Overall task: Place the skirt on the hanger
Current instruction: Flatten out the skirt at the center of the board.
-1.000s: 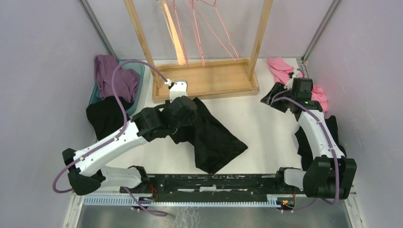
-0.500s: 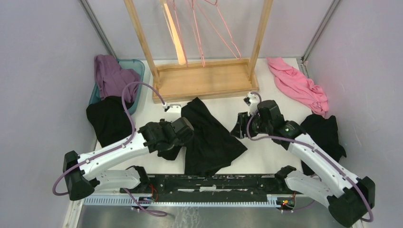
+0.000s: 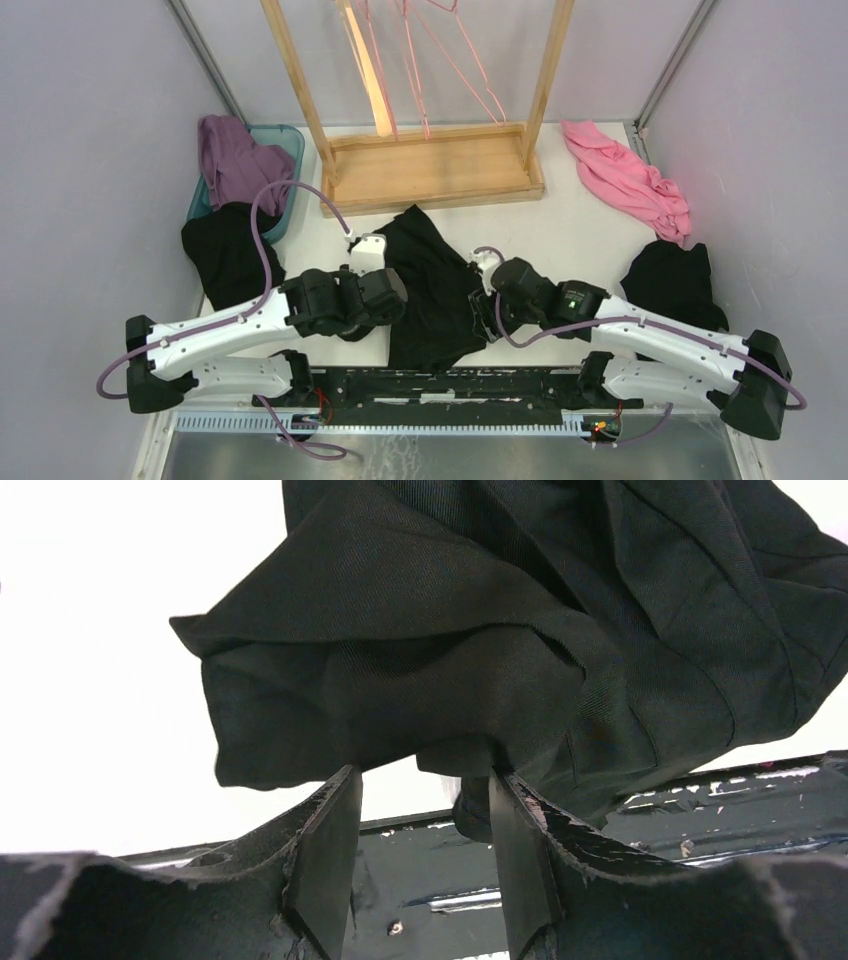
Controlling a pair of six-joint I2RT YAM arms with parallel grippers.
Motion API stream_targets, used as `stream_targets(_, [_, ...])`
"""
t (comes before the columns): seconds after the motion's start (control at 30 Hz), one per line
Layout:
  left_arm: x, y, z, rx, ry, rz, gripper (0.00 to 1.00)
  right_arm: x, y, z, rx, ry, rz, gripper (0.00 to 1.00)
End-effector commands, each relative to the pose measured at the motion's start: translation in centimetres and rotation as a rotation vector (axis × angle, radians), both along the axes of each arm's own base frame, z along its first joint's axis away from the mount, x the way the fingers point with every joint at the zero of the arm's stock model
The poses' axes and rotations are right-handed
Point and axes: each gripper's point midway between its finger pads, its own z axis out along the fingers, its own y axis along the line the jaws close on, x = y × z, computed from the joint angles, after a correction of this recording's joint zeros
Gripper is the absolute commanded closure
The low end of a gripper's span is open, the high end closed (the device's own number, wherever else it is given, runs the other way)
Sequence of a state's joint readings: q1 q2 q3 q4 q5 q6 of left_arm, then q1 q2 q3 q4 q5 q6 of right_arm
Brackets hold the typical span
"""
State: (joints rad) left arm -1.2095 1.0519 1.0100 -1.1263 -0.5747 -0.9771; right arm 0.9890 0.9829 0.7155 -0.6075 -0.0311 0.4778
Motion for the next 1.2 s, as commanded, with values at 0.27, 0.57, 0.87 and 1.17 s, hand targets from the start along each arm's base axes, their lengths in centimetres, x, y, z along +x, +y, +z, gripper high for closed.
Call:
stream_targets(0.27, [-1.0,-0.4,-0.1,-0.095,0.012,0.026,0.47,-1.2,5.2,0.6,0.018,-0.153,0.055,0.46])
stream_targets(0.57, [-5.0,-2.1,-2.4,-0.065,0.113,-0.116,0.44,0.1,5.0,1.8,-0.038,-0.234,-0.047,0.43])
stream_targets(0.87, [-7.1,-4.8,-5.4,-0.068,0.165,-0.075,0.42,1.1,2.8,4.2,-0.019,-0.267,-0.146,0.39])
stream_targets(1.17, [-7.6,-7.4,-8.4,-0.169,0.189,0.005,0.38,0.8,1.6,3.9,0.009,-0.250,-0.162,0.37])
